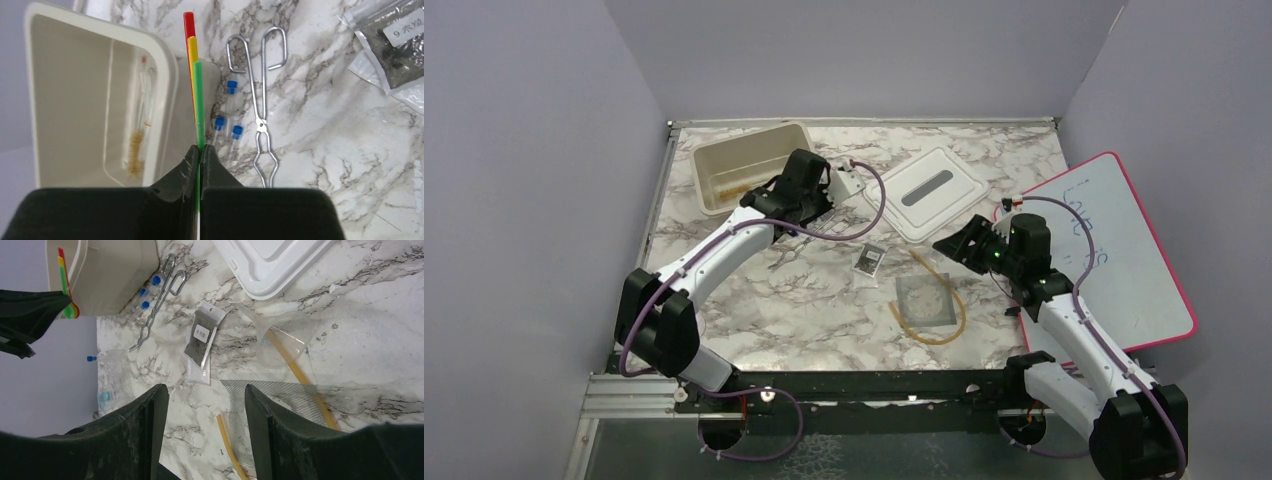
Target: Organize the chemistry lab equipment
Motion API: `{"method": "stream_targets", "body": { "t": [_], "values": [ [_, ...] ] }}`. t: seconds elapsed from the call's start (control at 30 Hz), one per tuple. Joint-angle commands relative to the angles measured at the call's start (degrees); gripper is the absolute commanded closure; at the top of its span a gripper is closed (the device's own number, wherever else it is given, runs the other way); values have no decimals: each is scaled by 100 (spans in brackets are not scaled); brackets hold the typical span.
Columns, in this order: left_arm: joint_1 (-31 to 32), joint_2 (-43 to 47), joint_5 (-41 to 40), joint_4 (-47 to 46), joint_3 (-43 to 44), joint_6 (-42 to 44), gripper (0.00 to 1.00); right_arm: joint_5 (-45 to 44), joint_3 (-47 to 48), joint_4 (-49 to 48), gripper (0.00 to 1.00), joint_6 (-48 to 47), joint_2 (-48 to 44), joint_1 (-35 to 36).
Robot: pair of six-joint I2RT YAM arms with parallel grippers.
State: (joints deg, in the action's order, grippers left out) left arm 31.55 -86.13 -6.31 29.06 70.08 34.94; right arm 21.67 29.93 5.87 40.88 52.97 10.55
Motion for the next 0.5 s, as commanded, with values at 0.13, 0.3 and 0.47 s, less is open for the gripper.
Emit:
{"method": "stream_targets", "body": {
  "t": [0.13,0.3,0.47],
  "values": [
    [-434,47,-58,-26,740,861,100,-46,163,75,38,-64,-42,30],
    [-1198,-248,400,-66,1068,1227,100,18,252,85,38,-45,41,26],
    [-1706,-403,737,-102,850,2272,100,38,408,148,38,-92,170,31]
  ]
}}
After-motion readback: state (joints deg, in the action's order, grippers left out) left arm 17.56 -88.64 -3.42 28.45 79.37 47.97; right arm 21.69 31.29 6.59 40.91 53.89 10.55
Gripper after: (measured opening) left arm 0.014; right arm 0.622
